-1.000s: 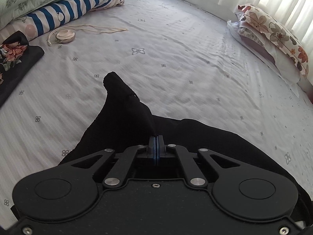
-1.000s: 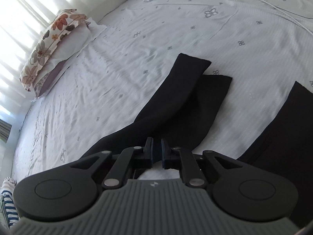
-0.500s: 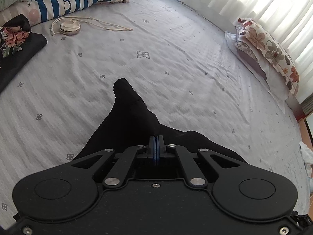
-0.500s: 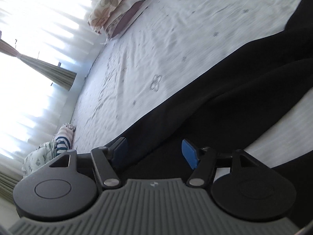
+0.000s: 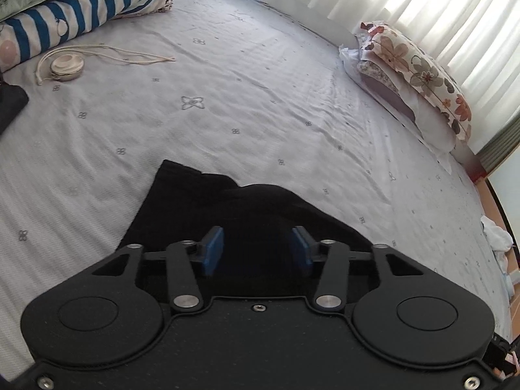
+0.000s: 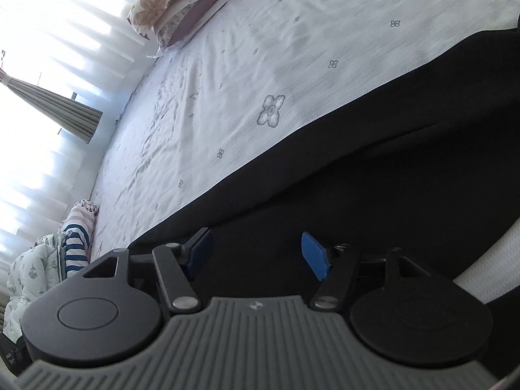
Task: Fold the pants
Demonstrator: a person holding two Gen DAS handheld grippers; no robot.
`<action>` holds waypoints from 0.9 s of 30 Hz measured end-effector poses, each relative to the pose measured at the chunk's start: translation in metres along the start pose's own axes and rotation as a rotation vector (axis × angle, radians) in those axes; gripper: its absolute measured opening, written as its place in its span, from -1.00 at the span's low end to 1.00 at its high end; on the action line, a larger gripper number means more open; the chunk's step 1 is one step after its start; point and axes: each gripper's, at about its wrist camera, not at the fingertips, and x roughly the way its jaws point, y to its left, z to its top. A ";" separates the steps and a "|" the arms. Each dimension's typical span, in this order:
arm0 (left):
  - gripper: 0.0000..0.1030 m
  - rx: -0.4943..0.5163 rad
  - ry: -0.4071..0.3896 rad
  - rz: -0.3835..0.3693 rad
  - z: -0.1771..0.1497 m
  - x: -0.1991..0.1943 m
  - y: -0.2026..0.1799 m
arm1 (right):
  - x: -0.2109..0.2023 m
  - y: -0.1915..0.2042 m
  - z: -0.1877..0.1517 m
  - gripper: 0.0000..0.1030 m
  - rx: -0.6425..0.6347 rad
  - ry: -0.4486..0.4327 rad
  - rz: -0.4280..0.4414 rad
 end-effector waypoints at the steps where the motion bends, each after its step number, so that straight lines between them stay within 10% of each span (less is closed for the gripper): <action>1: 0.20 -0.008 0.000 -0.001 0.002 0.009 -0.008 | 0.001 0.000 0.002 0.46 0.004 0.002 -0.017; 10: 0.69 -0.114 0.094 0.005 0.000 0.110 -0.085 | 0.002 -0.005 0.021 0.67 0.086 0.051 -0.035; 17: 0.78 -0.147 0.079 0.187 -0.013 0.159 -0.111 | 0.000 -0.008 0.047 0.97 0.150 0.018 -0.126; 19: 0.47 -0.096 0.076 0.236 -0.015 0.161 -0.118 | 0.003 -0.013 0.055 0.97 0.192 0.009 -0.136; 21: -0.69 -0.011 0.065 0.323 -0.019 0.158 -0.125 | 0.009 -0.018 0.062 0.98 0.226 0.006 -0.136; 27: -0.99 -0.076 0.053 0.173 -0.019 0.127 -0.100 | 0.015 -0.024 0.064 0.91 0.231 -0.032 -0.104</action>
